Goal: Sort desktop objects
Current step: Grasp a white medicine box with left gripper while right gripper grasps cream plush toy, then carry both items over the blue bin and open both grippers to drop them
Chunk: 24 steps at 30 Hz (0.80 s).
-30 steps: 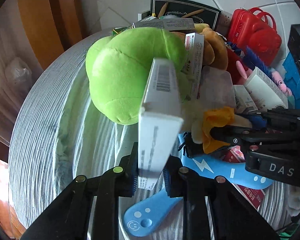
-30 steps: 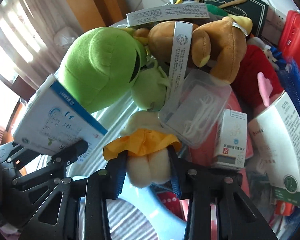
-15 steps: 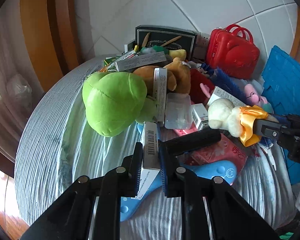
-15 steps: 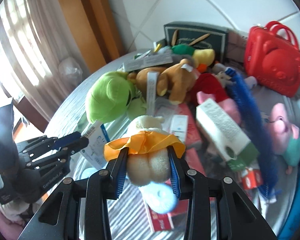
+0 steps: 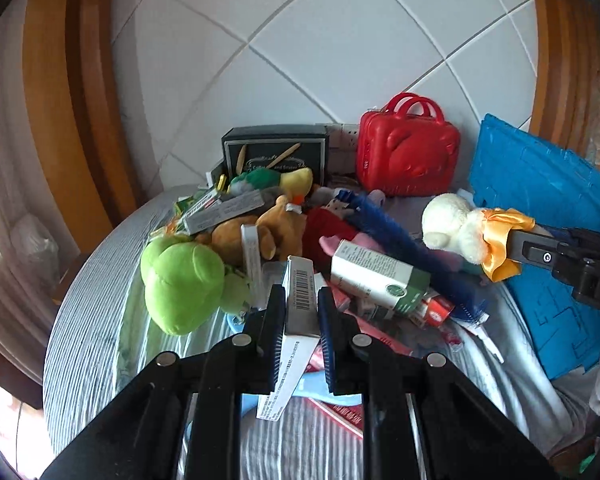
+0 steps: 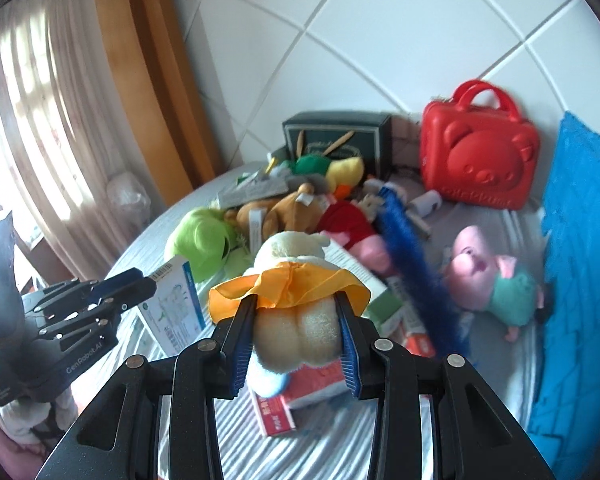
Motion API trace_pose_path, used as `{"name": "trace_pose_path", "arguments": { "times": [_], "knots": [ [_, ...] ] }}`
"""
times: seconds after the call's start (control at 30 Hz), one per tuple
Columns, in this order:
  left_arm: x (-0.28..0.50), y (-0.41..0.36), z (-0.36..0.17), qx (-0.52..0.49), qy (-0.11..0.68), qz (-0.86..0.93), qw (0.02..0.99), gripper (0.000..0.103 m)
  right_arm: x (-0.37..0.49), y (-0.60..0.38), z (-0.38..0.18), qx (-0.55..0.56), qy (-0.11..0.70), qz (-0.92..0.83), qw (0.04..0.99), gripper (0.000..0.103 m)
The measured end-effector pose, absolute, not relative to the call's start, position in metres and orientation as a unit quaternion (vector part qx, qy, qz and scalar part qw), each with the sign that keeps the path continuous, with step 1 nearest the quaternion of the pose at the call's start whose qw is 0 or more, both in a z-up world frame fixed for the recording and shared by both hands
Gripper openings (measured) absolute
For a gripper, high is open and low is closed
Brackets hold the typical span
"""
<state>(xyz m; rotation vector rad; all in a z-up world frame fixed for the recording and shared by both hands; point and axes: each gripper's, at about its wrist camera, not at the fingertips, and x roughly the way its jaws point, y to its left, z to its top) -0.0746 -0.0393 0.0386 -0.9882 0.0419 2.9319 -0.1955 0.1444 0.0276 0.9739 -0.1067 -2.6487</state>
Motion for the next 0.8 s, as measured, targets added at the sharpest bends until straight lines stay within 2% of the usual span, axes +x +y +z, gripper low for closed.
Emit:
{"name": "trace_pose_path", "arguments": {
  "times": [0.37,0.4,0.43,0.67,0.8],
  "knots": [
    [-0.08,0.085,0.113,-0.233,0.051,0.964,0.119,0.016,-0.133,0.277,0.107,0.246,-0.071,-0.966,0.037,0.037],
    [-0.082,0.1,0.121,-0.224,0.056,0.964,0.129,0.014,-0.128,0.291,0.111,0.24,-0.076,-0.968,0.024,0.037],
    [-0.083,0.115,0.128,-0.216,0.059,0.965,0.14,0.007,-0.122,0.308,0.116,0.233,-0.08,-0.969,0.006,0.037],
    [-0.088,0.239,0.186,-0.15,0.081,0.957,0.237,0.007,-0.078,0.412,0.134,0.208,-0.104,-0.967,-0.099,0.037],
    [-0.081,0.315,0.195,-0.147,0.095,0.939,0.295,0.007,-0.055,0.465,0.136,0.211,-0.104,-0.959,-0.158,0.037]
  ]
}}
